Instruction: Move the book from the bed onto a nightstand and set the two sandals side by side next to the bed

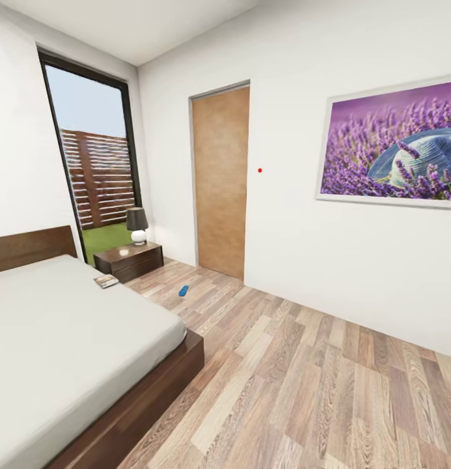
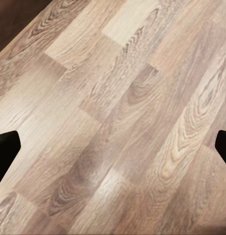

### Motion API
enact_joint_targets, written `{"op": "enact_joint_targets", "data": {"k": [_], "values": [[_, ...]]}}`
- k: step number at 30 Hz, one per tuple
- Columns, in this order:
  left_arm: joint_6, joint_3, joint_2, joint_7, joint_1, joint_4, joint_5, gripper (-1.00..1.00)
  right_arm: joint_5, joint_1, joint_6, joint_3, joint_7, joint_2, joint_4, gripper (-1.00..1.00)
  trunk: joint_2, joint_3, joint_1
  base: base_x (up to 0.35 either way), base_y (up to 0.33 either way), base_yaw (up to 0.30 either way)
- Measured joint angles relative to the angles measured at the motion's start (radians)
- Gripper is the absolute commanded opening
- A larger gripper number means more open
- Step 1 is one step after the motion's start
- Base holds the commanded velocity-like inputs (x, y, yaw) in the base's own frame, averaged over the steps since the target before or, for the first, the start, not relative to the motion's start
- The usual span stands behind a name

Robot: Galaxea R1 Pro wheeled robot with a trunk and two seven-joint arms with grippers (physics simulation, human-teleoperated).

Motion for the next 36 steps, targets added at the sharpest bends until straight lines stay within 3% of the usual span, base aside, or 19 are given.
{"op": "enact_joint_targets", "data": {"k": [36], "values": [[-0.001,-0.001,0.0,0.0,0.0,0.0,0.0,1.0,-0.002,0.0,0.002,-0.002,0.005,0.0,-0.002,1.0,0.0,0.0,0.0,0.0,0.0,-0.247]]}}
